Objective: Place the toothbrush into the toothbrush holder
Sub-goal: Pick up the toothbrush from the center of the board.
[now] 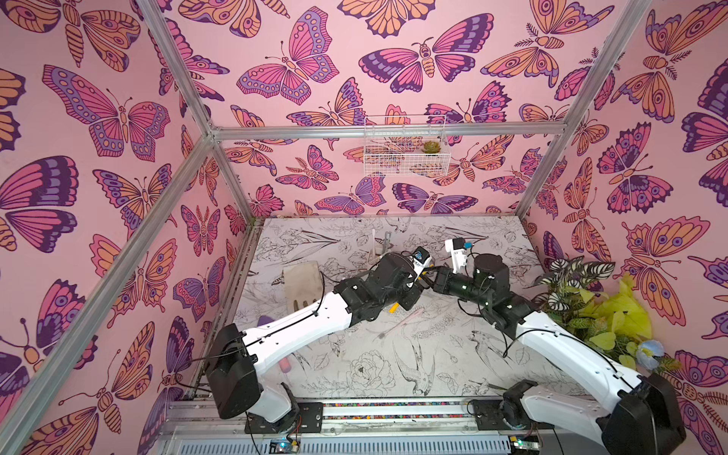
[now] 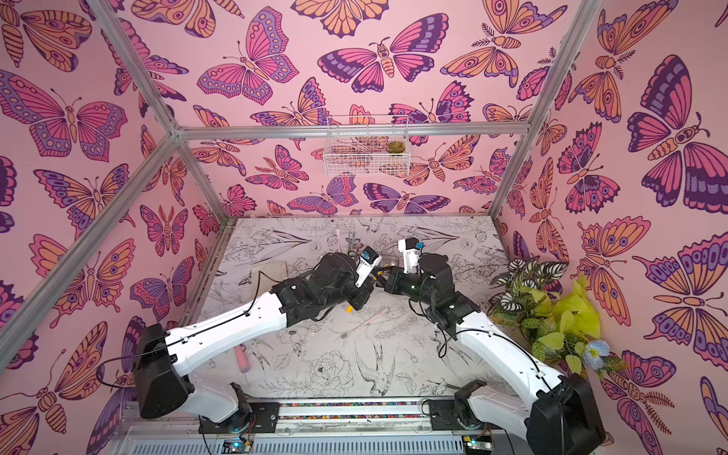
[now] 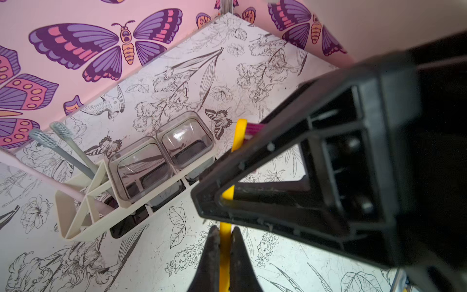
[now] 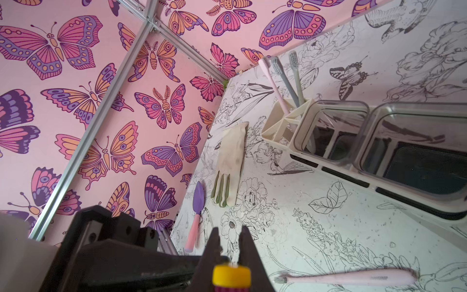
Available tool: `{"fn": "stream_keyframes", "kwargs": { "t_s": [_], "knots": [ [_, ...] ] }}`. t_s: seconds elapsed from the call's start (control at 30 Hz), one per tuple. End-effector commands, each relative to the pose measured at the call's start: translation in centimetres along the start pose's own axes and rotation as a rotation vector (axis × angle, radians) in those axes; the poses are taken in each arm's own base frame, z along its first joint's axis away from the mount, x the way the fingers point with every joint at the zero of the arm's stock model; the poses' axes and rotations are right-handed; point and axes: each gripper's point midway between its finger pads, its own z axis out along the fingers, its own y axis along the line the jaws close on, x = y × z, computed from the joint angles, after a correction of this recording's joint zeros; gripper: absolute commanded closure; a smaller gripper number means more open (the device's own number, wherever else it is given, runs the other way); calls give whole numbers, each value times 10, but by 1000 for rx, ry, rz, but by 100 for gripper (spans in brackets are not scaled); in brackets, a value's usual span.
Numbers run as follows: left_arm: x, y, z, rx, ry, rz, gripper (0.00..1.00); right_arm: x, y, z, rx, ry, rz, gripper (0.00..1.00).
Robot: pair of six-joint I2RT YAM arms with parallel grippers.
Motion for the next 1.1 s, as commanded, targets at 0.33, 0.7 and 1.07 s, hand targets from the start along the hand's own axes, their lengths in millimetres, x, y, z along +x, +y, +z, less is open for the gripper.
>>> {"fn": "stream_keyframes", "kwargs": {
  "t_s": [0.33, 0.7, 1.07],
  "knots": [
    [18, 34, -19, -99, 4, -17, 69, -21, 5, 11, 54, -17, -41, 100],
    [43, 75, -53, -332, -48, -72, 44, -42, 21, 29, 145, -2, -198, 100],
    [121, 82, -60, -449, -64, -57, 42, -69, 34, 61, 267, -28, -407, 100]
  ]
}}
